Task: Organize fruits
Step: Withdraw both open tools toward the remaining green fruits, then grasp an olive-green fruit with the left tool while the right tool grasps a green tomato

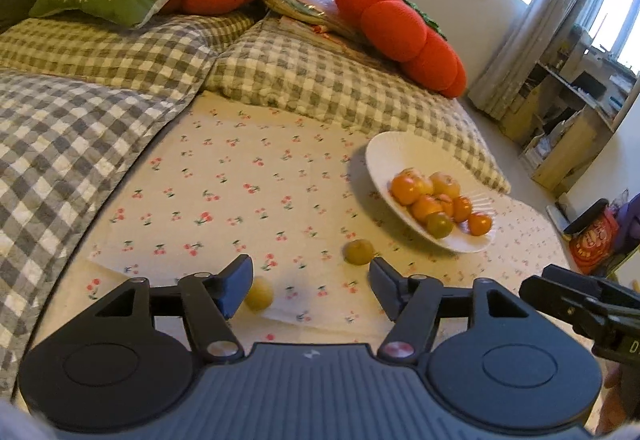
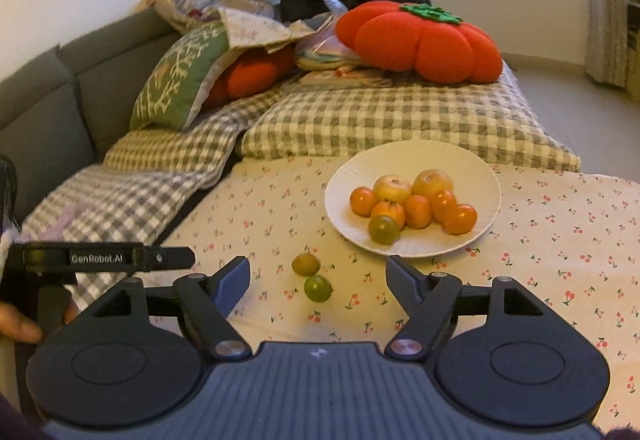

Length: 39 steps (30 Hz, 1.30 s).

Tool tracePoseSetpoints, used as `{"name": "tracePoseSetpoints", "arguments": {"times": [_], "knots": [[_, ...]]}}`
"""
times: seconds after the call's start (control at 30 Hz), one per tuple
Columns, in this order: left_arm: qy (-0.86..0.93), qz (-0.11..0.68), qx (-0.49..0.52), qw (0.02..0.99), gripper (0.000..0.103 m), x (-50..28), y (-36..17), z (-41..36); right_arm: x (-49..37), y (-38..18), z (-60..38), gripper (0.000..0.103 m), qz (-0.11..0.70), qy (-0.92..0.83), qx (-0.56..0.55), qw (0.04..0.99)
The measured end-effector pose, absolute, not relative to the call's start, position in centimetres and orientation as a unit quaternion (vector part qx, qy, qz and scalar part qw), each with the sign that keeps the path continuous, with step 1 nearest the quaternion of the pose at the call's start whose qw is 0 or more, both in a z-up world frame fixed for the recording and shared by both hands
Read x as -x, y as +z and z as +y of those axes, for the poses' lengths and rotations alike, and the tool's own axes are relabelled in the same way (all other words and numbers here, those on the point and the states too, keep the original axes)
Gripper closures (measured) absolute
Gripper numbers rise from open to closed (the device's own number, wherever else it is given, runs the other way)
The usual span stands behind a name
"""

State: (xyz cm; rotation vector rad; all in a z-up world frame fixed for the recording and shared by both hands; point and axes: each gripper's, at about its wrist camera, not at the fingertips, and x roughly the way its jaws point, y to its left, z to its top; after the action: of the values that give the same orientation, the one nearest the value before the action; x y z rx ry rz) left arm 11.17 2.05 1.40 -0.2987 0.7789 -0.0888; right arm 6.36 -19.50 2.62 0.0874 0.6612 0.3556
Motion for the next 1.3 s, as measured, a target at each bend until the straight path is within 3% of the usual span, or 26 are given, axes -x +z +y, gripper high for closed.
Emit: {"name": "tracePoseSetpoints", "arguments": {"times": [0.5,1.03,1.13,1.27,1.3], "knots": [[-0.071,0.461,0.124,0.876,0.046,-10.6,-3.3,0.0,-7.2,-0.5,-18.2,0.027,0.376,0.147,0.008,0.915],[-0.047,0.474,0.108,0.873,0.047,-11.1,-5.2,-0.7,-8.1,-2.3,-16.6,0.027,0.394,0.137,0.061,0.907],[-0.042,0.469,0.1,0.876,0.058,-11.2,-5.3,-0.8,-8.4,-2.6,-16.5,0.027,0.392,0.13,0.065,0.908],[-0.051,0.468,0.112,0.875,0.084,-11.3,-5.3,-0.6,-9.1,-3.2,-16.3,0.027,0.391,0.116,0.077,0.91],[-0.054,0.468,0.116,0.874,0.085,-11.3,-5.3,-0.6,-9.3,-3.4,-16.4,0.027,0.392,0.113,0.078,0.91]]}}
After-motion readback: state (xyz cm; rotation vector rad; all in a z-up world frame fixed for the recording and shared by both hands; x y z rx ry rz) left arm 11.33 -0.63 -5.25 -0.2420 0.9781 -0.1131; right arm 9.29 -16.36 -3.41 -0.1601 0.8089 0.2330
